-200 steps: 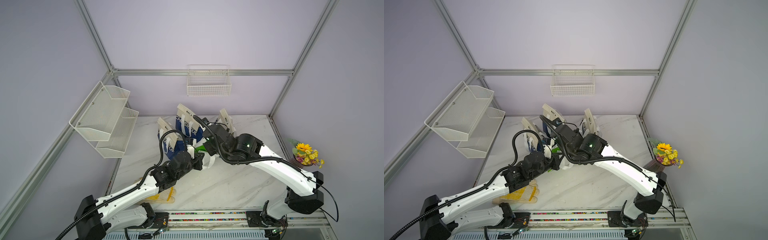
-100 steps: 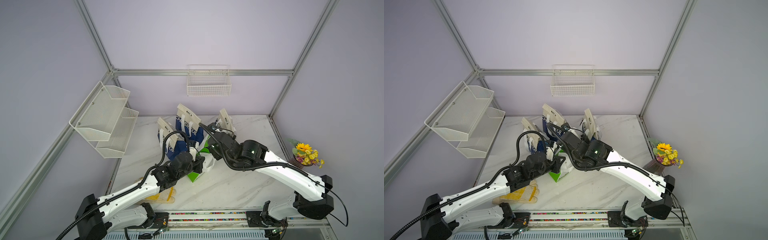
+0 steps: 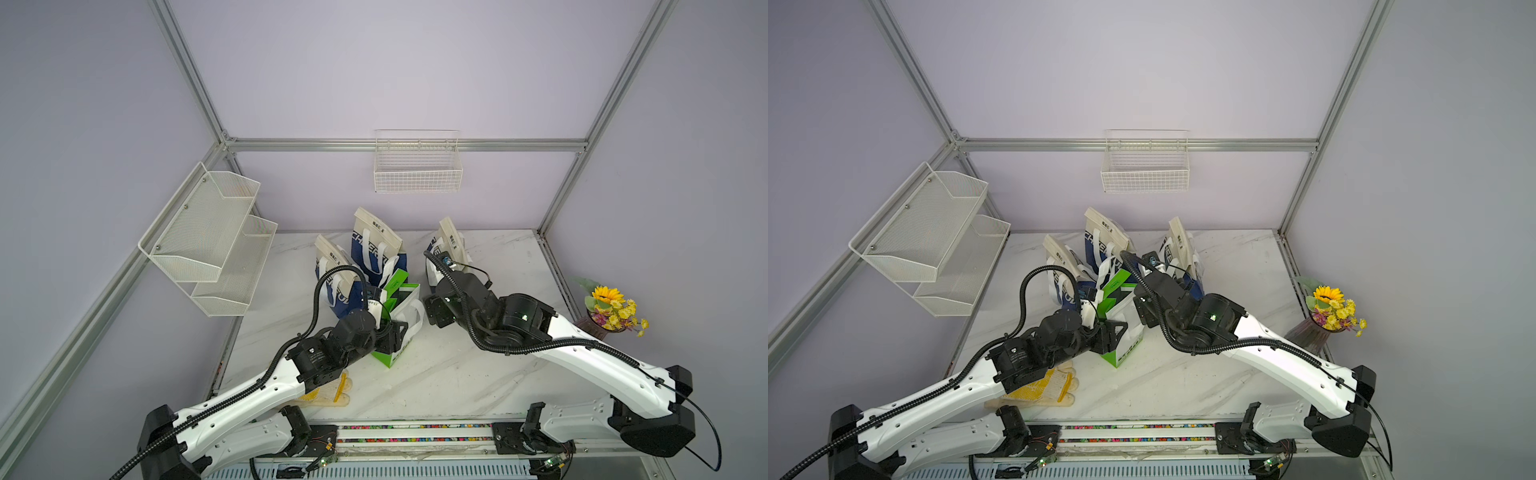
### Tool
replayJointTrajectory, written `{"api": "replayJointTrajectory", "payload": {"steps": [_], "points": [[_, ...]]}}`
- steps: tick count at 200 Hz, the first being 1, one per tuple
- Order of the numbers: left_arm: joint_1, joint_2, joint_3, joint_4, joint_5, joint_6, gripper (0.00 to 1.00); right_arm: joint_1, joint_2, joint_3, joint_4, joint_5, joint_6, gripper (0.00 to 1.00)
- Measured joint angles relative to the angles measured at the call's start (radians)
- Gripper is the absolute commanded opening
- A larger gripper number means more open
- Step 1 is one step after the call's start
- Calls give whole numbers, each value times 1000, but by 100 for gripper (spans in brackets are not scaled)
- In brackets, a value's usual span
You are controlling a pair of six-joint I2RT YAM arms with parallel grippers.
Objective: Open the takeout bag
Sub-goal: Open the takeout bag at the center of the board.
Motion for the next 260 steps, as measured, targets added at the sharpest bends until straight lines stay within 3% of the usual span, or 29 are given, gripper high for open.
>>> {"api": "replayJointTrajectory", "payload": {"steps": [27, 49, 73, 116, 157, 197, 231, 260], "points": [[0, -35, 13, -110, -24, -2, 75, -28, -17, -35, 64, -86, 31, 74], [0, -82, 48, -204, -30, -6, 95, -35, -13, -53, 124, -165, 52, 73], [0, -148, 105, -301, -36, -6, 97, -39, 16, -54, 182, -219, 68, 71], [0, -177, 266, -443, -63, 48, 88, -50, 84, -54, 227, -249, 83, 67], [0, 1, 504, -534, -72, 174, 90, -64, 101, -51, 238, -253, 87, 65], [-1, 131, 535, -595, -127, 267, 92, -82, 109, -48, 240, -256, 92, 62], [-1, 170, 566, -627, -213, 312, 75, -86, 109, -48, 245, -262, 100, 56], [-1, 227, 622, -623, -270, 330, 68, -88, 108, -48, 248, -267, 106, 53]]}}
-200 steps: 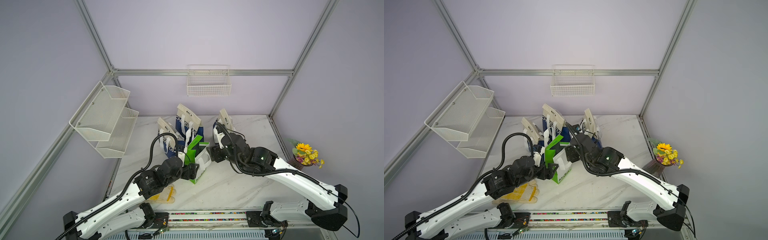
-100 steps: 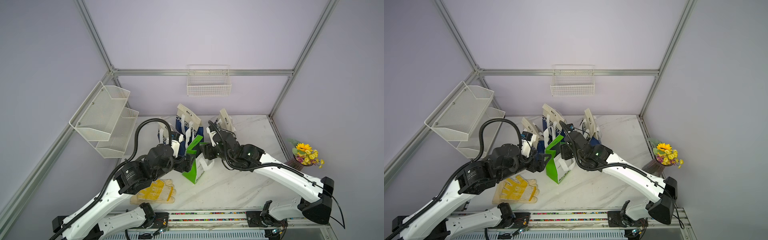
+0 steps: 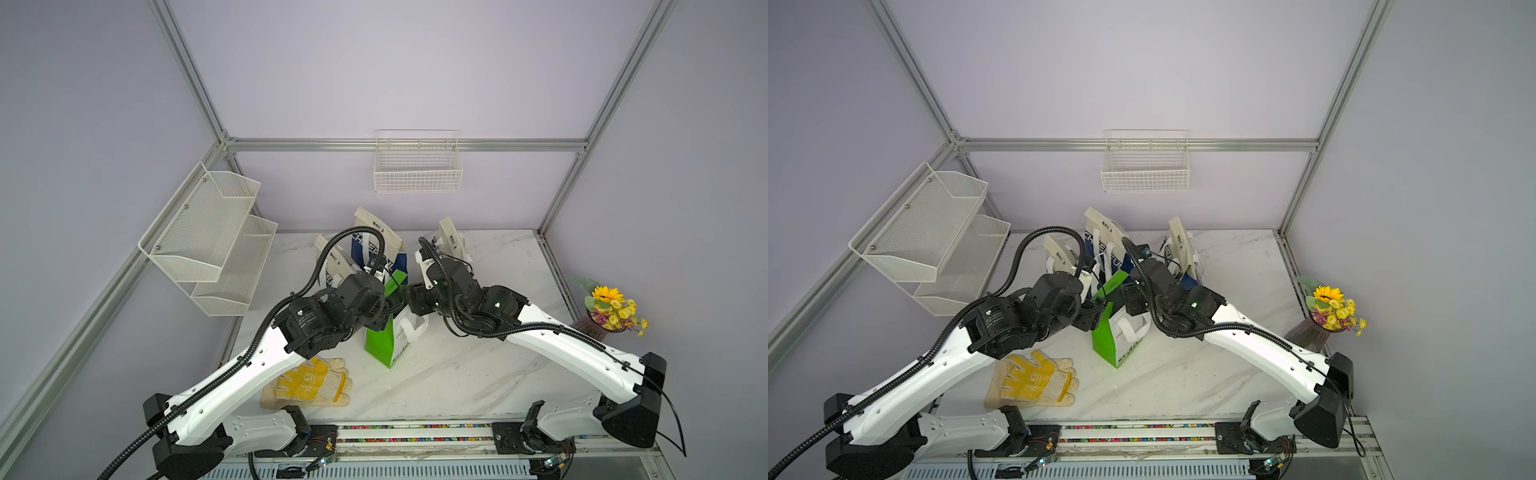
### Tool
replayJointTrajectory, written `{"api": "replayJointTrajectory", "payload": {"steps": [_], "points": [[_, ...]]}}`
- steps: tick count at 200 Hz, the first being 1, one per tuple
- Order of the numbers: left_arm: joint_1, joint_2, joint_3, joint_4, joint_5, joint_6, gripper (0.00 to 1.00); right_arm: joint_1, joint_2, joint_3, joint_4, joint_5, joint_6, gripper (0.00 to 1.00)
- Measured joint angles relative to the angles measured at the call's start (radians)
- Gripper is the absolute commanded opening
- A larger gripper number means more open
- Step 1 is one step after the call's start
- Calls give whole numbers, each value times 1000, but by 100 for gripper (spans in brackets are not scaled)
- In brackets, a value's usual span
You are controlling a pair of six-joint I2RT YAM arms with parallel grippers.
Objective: Open the takeout bag
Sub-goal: Open the takeout bag at the center of the board.
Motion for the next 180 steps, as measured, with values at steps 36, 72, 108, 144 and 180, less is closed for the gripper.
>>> {"api": "replayJointTrajectory", "payload": {"steps": [36, 72, 108, 144, 180], "points": [[0, 56, 6, 22, -21, 10, 59, -2, 0, 0, 0, -6, 3, 50], [0, 58, 5, 64, -66, 16, 38, -2, 0, 0, 0, -10, 4, 46], [0, 39, -14, 150, -83, 20, 11, -2, -3, 0, 0, -18, 7, 46], [5, 53, -15, 198, -82, 28, 0, -2, -35, 0, -1, -26, 0, 60], [26, 58, -56, 233, -66, 13, 0, -10, -61, 0, -1, -44, -20, 65]]}}
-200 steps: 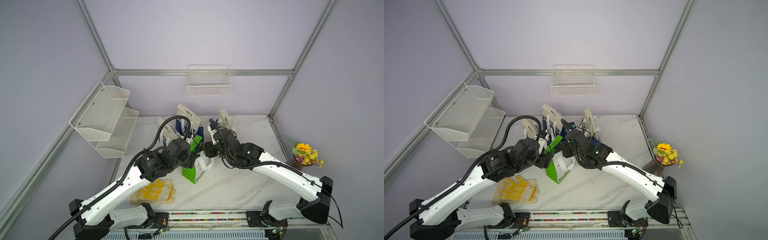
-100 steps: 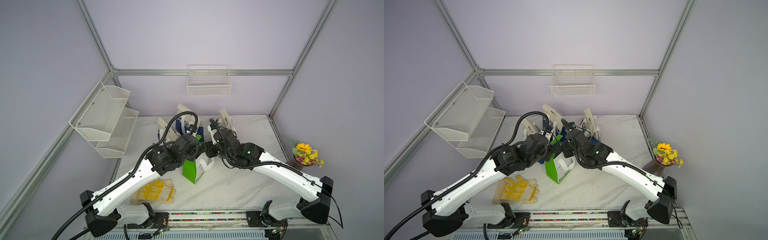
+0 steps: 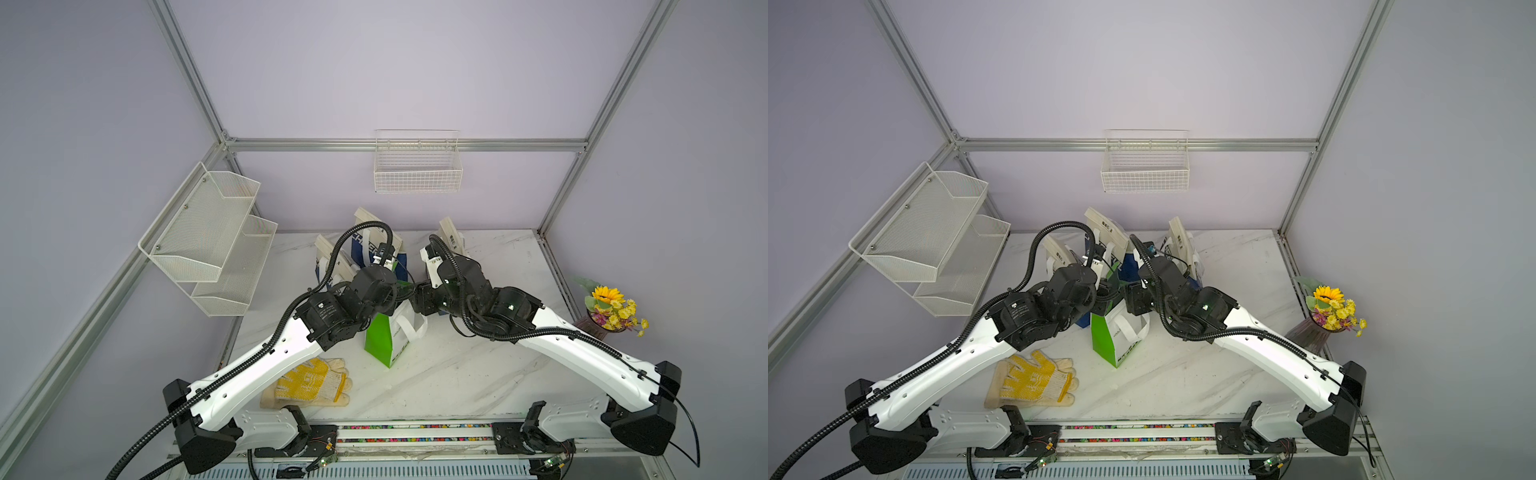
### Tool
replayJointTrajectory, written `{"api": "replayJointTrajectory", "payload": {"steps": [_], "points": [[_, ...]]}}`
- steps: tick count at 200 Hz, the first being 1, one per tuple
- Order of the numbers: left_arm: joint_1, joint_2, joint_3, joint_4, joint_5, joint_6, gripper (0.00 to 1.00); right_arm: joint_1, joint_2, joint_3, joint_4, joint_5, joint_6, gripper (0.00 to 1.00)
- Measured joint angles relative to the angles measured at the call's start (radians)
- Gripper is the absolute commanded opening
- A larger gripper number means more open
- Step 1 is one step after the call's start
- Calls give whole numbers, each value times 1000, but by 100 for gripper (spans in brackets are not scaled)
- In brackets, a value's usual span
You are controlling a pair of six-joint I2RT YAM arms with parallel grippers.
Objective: Open the takeout bag
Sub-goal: Open the takeout bag at the center of the board, then pick up the takeout bag at the center of the board.
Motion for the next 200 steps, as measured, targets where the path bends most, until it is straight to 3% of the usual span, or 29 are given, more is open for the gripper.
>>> {"api": "replayJointTrajectory", "payload": {"steps": [10, 28, 37, 62, 90, 109, 159, 200], "points": [[7, -4, -18, 8, 9, -4, 5, -6, -3, 1, 0, -11, -6, 65], [20, -7, -35, 8, 15, -13, 48, -12, -6, 2, 0, -26, -9, 65], [23, -8, -37, 10, 14, -18, 60, -14, -7, 2, 0, -34, -11, 65], [28, -14, -44, 16, 12, -31, 72, -14, -8, 2, 0, -43, -12, 65], [28, -19, -44, 18, 9, -40, 75, -14, -20, 2, 0, -52, -12, 65], [28, -21, -44, 18, 2, -40, 70, -14, -31, 2, 0, -56, -12, 64], [28, -19, -44, 8, -5, -28, 38, -14, -63, -5, 3, -57, -11, 63], [28, -19, -44, 5, -7, -27, 0, -14, -74, -16, 6, -58, -12, 63]]}}
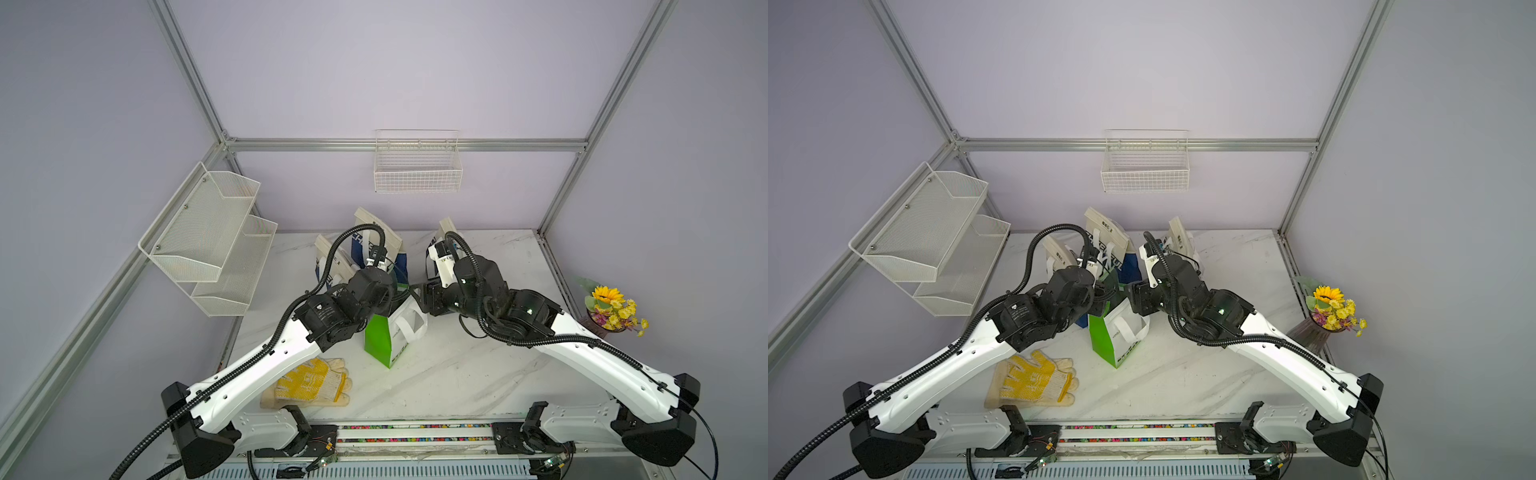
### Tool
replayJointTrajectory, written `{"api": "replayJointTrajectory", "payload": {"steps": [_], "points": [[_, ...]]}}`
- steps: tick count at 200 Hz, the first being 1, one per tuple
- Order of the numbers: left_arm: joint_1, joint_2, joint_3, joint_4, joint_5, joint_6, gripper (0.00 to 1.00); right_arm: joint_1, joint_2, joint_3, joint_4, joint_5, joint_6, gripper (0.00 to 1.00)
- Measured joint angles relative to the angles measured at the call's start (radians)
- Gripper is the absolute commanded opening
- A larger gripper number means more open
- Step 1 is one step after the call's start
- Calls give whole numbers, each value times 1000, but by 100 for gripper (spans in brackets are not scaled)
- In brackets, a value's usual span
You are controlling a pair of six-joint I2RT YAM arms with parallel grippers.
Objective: Open the takeout bag
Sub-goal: Pick up the takeout bag at the center of the board.
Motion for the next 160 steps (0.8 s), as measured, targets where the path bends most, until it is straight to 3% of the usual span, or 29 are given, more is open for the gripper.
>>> {"api": "replayJointTrajectory", "payload": {"steps": [43, 81, 104, 135, 160], "points": [[2, -8, 0, 11, 72, -1, 0, -12, 6, 0, 20, -75, -55, 73], [25, -88, 0, 46, 321, -28, 0, -83, 32, 1, 80, -283, -129, 76], [58, -145, 0, 87, 450, -61, 0, -112, 29, 4, 105, -340, -138, 76], [80, -161, 0, 142, 554, -123, 0, -122, -21, 5, 88, -274, -111, 76], [83, -97, 7, 186, 639, -158, 0, -123, -124, 61, -6, -70, -72, 77]]}}
